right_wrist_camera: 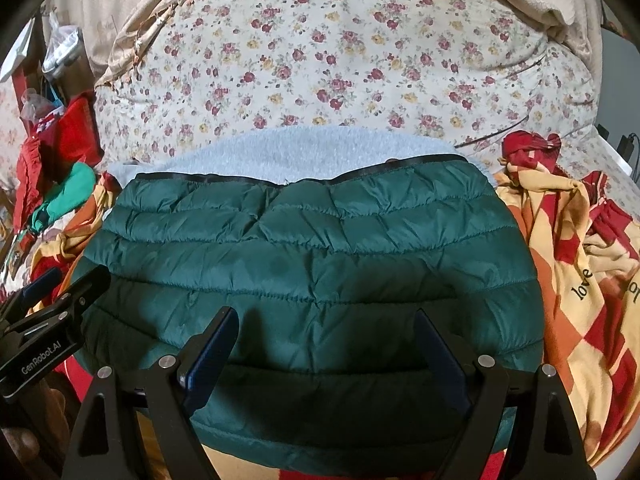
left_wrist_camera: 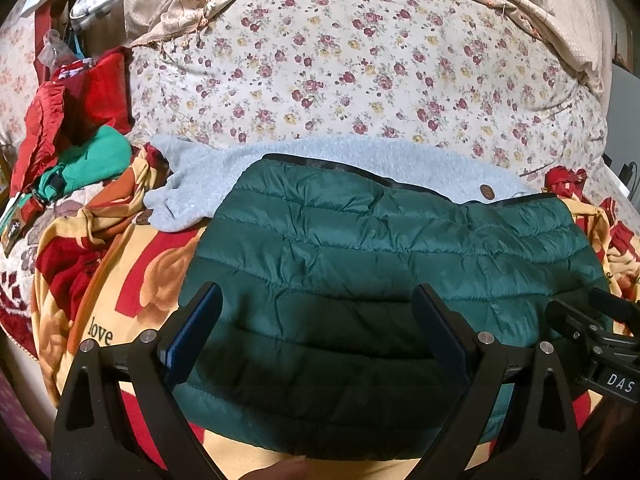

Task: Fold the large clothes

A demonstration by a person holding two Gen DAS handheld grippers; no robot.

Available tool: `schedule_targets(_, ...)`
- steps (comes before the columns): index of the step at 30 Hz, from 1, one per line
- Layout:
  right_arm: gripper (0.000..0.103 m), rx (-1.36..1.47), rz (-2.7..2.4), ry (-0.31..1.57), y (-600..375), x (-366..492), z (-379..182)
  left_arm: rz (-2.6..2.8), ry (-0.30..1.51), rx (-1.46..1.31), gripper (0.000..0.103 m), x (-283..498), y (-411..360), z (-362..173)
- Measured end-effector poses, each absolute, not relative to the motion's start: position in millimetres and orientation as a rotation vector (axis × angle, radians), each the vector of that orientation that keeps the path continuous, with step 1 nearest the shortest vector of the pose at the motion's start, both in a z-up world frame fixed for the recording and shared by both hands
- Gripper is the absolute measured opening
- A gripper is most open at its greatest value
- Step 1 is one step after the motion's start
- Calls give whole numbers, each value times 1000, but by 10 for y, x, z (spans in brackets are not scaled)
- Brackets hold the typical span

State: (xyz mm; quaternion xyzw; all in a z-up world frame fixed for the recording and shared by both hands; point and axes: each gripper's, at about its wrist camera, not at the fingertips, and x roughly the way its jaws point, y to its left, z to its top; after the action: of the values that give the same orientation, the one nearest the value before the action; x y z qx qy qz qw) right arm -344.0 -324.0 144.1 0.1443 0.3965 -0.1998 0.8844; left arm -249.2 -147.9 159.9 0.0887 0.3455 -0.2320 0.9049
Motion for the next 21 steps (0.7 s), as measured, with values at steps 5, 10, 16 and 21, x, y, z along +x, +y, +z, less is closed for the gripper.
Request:
schedule_targets(5, 87, 300, -416, 826, -3234, -3436, 1437, -479, 719, 196, 96, -2473, -1500, 1543)
schedule_targets(10, 88, 300, -413, 833, -3259, -3413, 1408, -479, 727, 198, 96, -2471, -1519, 1525)
schedule_targets(16, 88, 304, -404, 839, -3269, -3382, 1381, -476, 736, 200, 96, -2441, -1524, 1506)
schedule_targets(21, 88, 301, -402, 840, -3264, -3349, 1368, -472, 736, 198, 96, -2424, -1522, 1505)
